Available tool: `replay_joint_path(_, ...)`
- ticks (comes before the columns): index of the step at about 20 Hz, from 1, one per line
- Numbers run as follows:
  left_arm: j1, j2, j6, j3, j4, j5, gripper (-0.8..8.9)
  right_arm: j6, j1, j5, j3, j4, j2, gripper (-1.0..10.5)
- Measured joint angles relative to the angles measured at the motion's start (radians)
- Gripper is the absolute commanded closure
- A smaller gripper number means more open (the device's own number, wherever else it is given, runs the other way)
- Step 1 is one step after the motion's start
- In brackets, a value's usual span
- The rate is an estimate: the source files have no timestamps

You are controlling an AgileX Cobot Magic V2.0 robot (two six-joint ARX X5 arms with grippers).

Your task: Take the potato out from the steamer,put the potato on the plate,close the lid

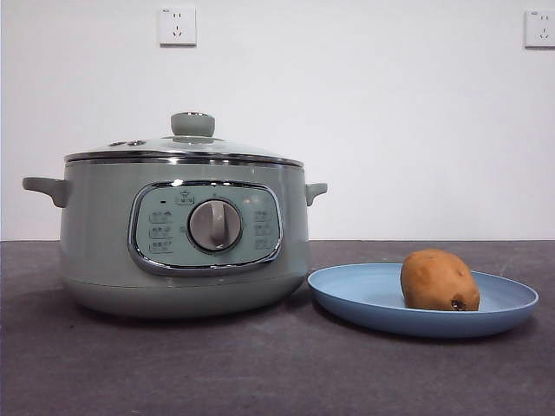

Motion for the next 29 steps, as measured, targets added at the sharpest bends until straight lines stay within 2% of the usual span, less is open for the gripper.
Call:
replay_joint_path(12, 0.001, 0.013, -0.007, 0.000, -0.002, -0.016, 8.16, -0.004, 0.000, 0.000, 0.000, 0.000, -0.004, 9.5)
replay_joint_path(14, 0.021, -0.015, -0.003, -0.001, -0.002, -0.051, 8.16, -0.004, 0.000, 0.000, 0.000, 0.000, -0.004, 9.5)
replay_joint_path(17, 0.085, -0.081, -0.009, -0.027, 0.038, -0.021, 8.16, -0.004, 0.000, 0.000, 0.000, 0.000, -0.005, 9.5)
replay_joint_path(21, 0.145, -0.224, -0.029, -0.278, 0.264, 0.076, 8.16, -0.004, 0.000, 0.000, 0.000, -0.001, -0.005, 9.5)
replay_joint_path(26, 0.210, -0.461, -0.129, -0.751, 0.589, 0.076, 8.16, -0.004, 0.000, 0.000, 0.000, -0.001, -0.005, 9.5)
replay_joint_path(29, 0.245, -0.589, -0.165, -0.956, 0.753, 0.076, 8.15, -0.004, 0.000, 0.000, 0.000, -0.001, -0.005, 9.5)
